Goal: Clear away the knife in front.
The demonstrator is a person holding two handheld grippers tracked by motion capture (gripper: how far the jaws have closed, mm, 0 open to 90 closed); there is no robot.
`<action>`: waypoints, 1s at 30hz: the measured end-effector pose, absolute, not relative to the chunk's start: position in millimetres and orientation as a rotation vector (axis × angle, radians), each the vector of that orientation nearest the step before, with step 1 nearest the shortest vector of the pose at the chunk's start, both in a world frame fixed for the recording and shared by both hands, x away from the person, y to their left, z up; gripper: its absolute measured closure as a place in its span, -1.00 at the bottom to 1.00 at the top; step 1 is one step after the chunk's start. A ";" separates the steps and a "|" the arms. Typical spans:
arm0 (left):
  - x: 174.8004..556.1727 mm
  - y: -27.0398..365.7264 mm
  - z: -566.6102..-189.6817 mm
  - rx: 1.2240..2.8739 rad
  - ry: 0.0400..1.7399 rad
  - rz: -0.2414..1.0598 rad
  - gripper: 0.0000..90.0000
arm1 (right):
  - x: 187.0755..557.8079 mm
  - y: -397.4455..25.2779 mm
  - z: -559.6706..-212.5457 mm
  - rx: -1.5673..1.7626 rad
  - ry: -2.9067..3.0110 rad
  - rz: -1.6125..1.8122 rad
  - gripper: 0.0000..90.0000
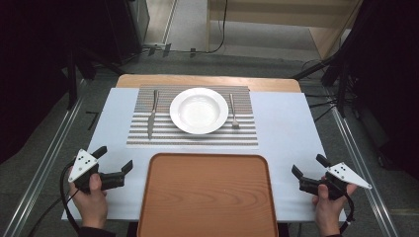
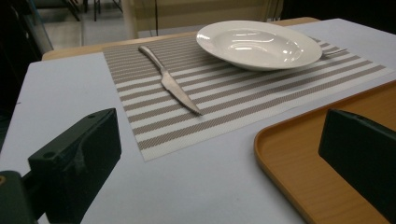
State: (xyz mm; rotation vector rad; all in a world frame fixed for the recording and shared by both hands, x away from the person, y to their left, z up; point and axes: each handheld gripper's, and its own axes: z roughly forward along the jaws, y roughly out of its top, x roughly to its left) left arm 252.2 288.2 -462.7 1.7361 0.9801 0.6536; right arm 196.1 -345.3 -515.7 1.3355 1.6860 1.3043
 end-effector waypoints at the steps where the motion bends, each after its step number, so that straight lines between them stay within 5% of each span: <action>1: 253.8 287.6 -460.3 1.733 0.974 0.643 -1.00 | 196.1 -345.4 -515.7 1.336 1.685 1.306 -1.00; 30: 303.0 242.7 -420.7 1.793 0.919 0.603 -1.00 | 196.4 -345.2 -516.1 1.326 1.701 1.321 -1.00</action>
